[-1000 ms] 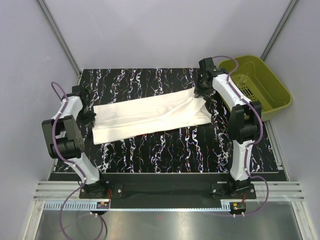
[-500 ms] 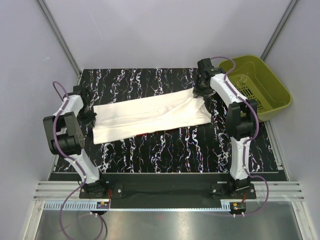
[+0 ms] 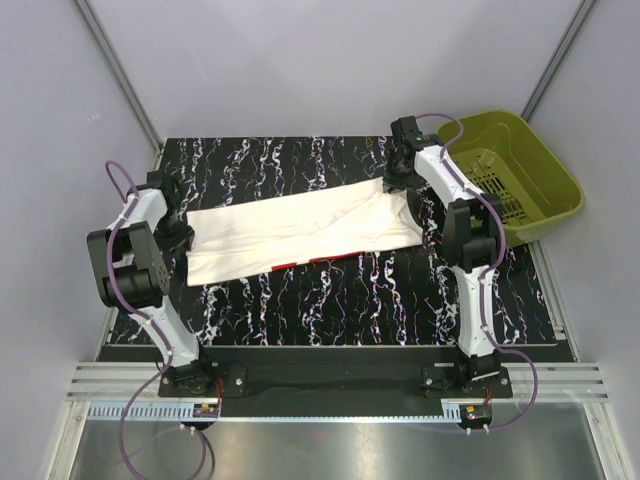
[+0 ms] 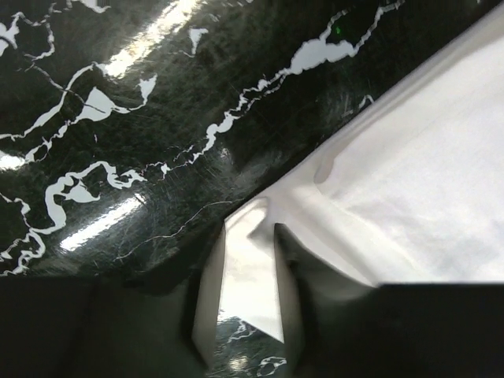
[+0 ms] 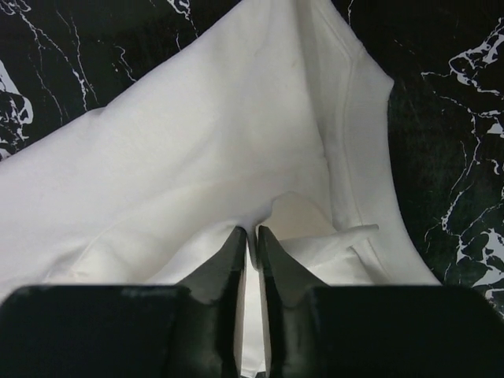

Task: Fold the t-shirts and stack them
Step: Fold the tshirt

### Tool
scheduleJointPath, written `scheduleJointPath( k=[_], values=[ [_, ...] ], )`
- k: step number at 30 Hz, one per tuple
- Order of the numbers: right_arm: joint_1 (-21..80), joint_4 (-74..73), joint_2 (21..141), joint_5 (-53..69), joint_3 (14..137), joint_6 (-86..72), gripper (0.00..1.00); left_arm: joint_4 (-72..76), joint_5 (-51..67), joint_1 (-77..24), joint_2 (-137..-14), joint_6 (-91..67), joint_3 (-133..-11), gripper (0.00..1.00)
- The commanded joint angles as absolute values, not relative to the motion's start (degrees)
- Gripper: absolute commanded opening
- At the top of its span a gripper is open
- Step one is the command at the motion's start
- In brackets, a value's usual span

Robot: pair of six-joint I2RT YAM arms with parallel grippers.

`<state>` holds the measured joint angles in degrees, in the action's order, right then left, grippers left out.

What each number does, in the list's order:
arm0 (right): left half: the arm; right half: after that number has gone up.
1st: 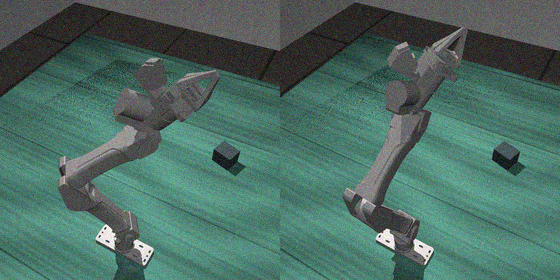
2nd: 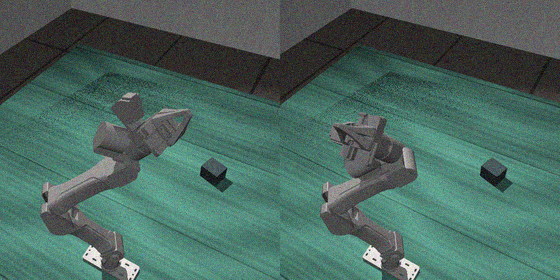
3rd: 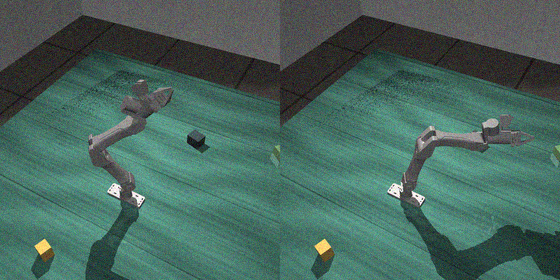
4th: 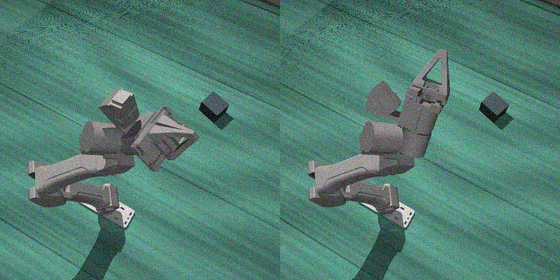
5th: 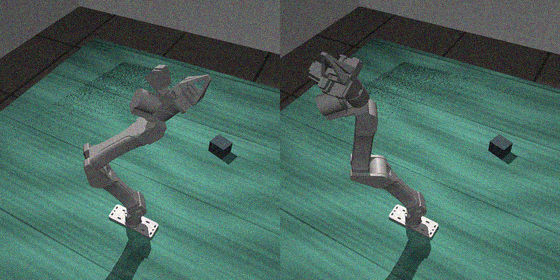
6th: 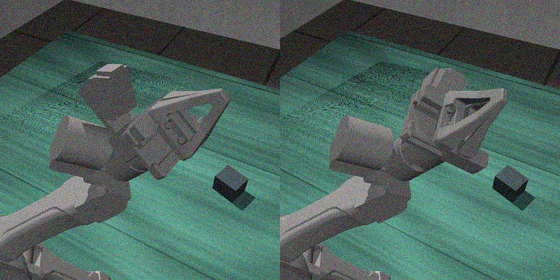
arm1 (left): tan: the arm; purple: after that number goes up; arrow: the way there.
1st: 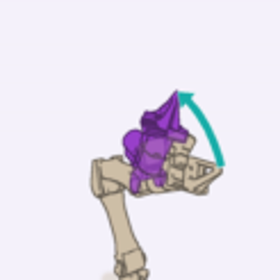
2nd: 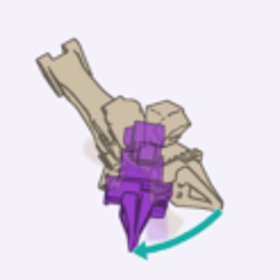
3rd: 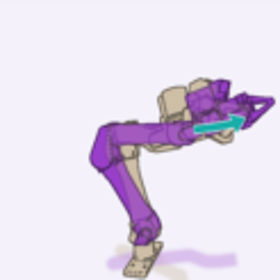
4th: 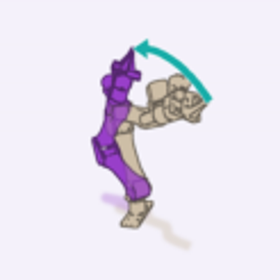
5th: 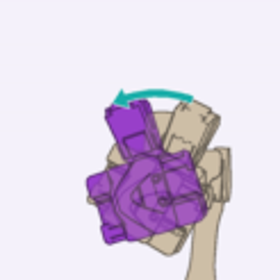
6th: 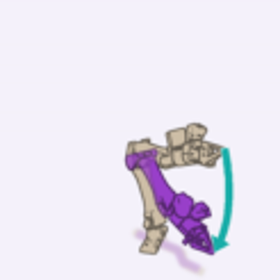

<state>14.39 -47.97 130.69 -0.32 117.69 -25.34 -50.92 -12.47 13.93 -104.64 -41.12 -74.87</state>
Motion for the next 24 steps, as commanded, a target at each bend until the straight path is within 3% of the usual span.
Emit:
scheduleJointPath(
  k=[1, 2, 6, 9, 12, 17, 20, 22, 24],
  values=[
    [13.3, -47.8, 133.4, -0.4, 123.6, -23.9, 0.21, -49.7, -17.4, 14.0, -101.6, -41.1, -75.6, 0.47],
    [13.2, -49.0, 134.0, -1.2, 127.6, -22.8, 0.31, -50.0, -17.8, 14.0, -99.4, -40.3, -75.6, 0.52],
    [13.3, -56.9, 134.0, -6.5, 135.3, -17.9, 0.55, -51.0, -18.8, 12.3, -90.5, -38.3, -73.5, 0.63],
    [14.6, -56.3, 126.4, -3.6, 130.5, -19.3, 0.62, -50.5, -17.6, 9.1, -83.2, -37.7, -69.0, 0.63],
    [19.6, -51.6, 119.1, -0.3, 120.3, -20.7, 0.59, -49.2, -15.8, 5.5, -76.9, -38.3, -63.3, 0.62],
    [29.3, -38.7, 113.2, 8.7, 103.1, -28.7, 0.48, -37.3, 3.9, 4.0, -73.0, -36.0, -53.2, 0.31],
    [33.0, -34.7, 113.2, 12.1, 98.7, -33.6, 0.33, -33.1, 9.0, 0.6, -77.0, -37.3, -52.6, 0.26],
    [34.6, -33.1, 113.3, 13.8, 95.5, -34.9, 0.17, -31.1, 10.7, -1.1, -80.7, -37.5, -53.2, 0.25],
    [36.3, -31.0, 113.6, 14.6, 93.7, -35.5, 0.11, -29.4, 11.0, -2.9, -82.7, -38.1, -53.2, 0.24]
  ],
)
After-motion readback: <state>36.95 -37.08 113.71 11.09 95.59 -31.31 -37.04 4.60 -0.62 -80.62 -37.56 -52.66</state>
